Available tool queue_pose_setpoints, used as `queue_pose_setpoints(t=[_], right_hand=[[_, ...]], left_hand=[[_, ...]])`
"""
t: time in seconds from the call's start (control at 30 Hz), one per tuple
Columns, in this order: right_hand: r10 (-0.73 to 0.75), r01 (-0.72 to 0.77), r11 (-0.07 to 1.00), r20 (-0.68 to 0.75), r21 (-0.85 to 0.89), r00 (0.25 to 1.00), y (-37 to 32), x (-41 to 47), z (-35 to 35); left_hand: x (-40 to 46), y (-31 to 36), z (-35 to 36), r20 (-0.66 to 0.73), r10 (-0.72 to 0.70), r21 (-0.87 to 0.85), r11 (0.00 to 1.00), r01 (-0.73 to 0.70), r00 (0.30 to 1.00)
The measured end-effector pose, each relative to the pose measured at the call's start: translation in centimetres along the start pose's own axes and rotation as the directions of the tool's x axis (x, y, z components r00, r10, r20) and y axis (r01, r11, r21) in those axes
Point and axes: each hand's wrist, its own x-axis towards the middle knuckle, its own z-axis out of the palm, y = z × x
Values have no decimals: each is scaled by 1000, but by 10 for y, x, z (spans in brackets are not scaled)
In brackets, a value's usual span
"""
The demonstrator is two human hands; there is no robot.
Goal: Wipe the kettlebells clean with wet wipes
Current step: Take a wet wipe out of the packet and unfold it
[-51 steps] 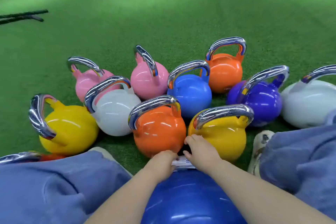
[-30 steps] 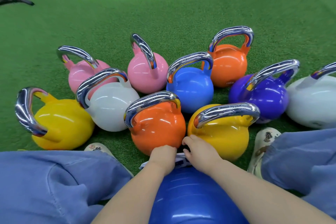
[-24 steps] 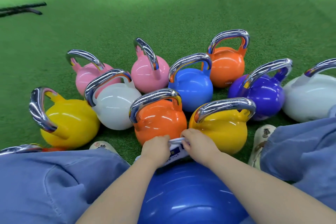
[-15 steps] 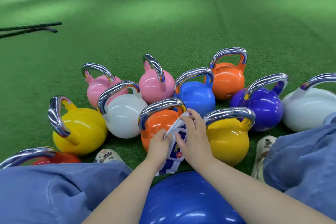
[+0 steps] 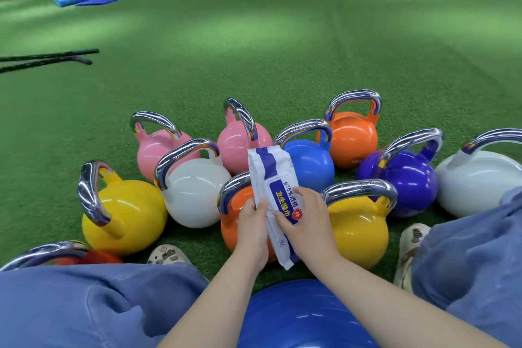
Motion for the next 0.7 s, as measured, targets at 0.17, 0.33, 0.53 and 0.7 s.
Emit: queue_pose_setpoints(t=[0.17, 0.33, 0.53, 0.7], right_hand=[[22, -21, 998, 14, -61, 1000, 0, 3, -6], [40, -35, 999, 137, -37, 990, 0, 6, -9], [202, -203, 932, 33, 301, 979, 11, 22, -18], [-152, 61, 928, -224, -367, 963, 20, 26, -23]], left_hand=[[-3, 3, 1, 78, 11, 38, 999, -14, 997], [-1, 0, 2, 79, 21, 81, 996, -28, 997], [9, 1, -9, 30, -39, -27, 999, 39, 999], [7, 1, -4, 96, -54, -49, 997, 58, 994]])
